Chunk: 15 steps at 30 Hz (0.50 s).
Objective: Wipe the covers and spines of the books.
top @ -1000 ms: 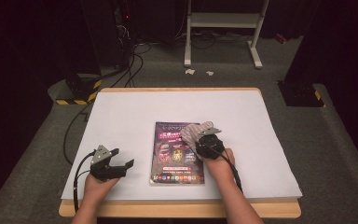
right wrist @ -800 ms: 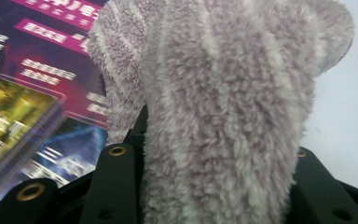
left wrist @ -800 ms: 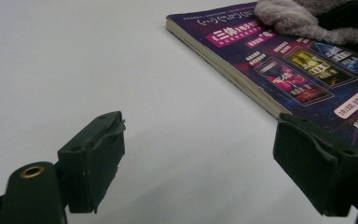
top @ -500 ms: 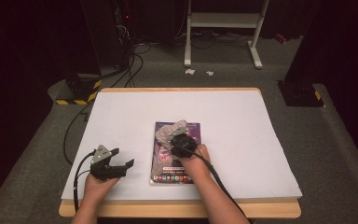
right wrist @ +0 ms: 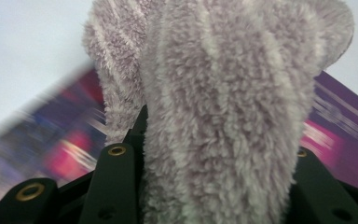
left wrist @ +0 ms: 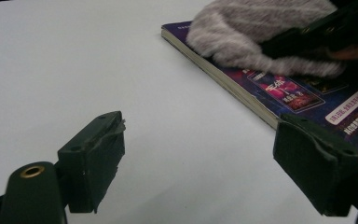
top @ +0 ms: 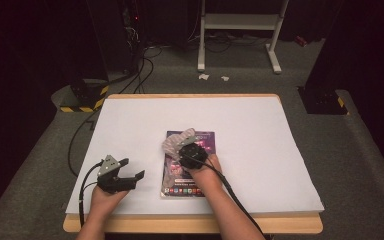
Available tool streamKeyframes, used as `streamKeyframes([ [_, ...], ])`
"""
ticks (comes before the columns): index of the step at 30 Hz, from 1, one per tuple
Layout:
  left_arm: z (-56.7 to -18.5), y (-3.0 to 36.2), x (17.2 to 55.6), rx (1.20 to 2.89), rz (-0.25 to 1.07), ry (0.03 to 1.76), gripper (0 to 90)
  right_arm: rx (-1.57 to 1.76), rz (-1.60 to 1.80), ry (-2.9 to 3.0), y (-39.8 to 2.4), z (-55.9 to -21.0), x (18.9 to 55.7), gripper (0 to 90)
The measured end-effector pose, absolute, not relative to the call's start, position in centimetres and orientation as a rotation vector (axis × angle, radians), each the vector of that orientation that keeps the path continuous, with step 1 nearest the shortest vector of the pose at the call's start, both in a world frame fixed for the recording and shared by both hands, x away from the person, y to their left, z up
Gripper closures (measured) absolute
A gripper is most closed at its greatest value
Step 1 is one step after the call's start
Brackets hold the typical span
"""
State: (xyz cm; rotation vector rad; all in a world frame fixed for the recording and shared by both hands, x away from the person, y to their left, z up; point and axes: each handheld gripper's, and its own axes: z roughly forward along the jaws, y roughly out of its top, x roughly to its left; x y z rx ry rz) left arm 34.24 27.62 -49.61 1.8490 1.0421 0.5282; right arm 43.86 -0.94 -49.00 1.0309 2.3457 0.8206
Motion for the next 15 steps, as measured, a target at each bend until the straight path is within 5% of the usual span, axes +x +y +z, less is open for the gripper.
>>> streamKeyframes([
  [6, -49.7, 27.5, 34.2, 1.854, 0.526, 1.046, 16.9, 1.163, 0.782, 2.258, -6.4, -48.9, 44.4, 57.7],
  [15, -49.7, 27.5, 34.3, 1.853, 0.527, 1.044, 16.9, 1.218, 0.755, 2.213, -6.8, -48.9, 46.9, 57.6],
])
